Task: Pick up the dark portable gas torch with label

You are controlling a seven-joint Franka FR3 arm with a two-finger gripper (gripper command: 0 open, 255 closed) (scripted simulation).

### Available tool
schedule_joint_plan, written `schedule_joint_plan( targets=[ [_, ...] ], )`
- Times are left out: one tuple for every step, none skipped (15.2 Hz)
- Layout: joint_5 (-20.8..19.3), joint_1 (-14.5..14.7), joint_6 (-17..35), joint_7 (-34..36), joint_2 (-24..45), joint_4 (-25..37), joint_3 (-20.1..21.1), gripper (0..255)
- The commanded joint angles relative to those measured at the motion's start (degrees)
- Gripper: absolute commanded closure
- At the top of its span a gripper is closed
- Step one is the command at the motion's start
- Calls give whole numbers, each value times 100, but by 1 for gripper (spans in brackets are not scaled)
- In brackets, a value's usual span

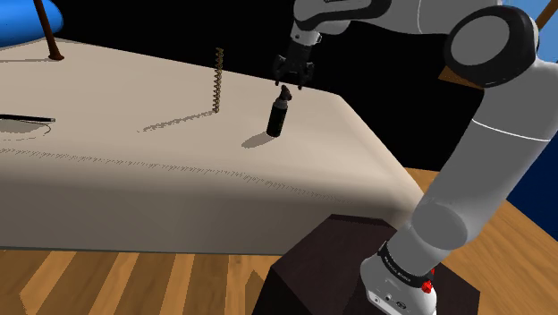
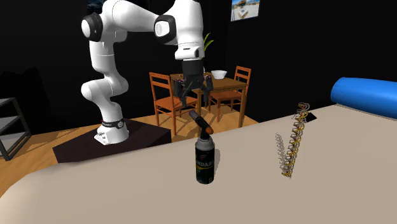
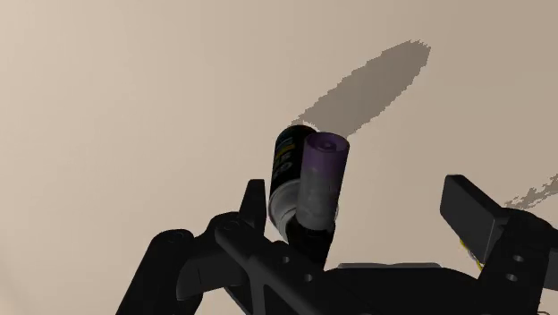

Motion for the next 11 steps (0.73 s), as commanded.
schedule_joint_plan(
  targets=[
    [-52, -44, -54, 217, 416, 464, -75, 0],
    [-69, -67, -98, 314, 623, 709, -116, 0],
    [-82, -92, -148, 408, 832, 963, -158, 0],
    [-90, -112, -193, 480, 1000, 1172, -193, 0],
    [-91, -111, -117, 482, 1002, 1098, -194, 0],
    [-91, -111, -41, 485, 1006, 1026, -194, 0],
    [-92, -111, 33, 487, 1011, 956, -194, 0],
    [-92, -111, 108, 489, 1017, 888, -194, 0],
    [-93, -111, 181, 491, 1025, 822, -194, 0],
    [-94, -111, 254, 493, 1034, 758, -194, 0],
    [-94, -111, 327, 496, 1044, 696, -194, 0]
  ],
)
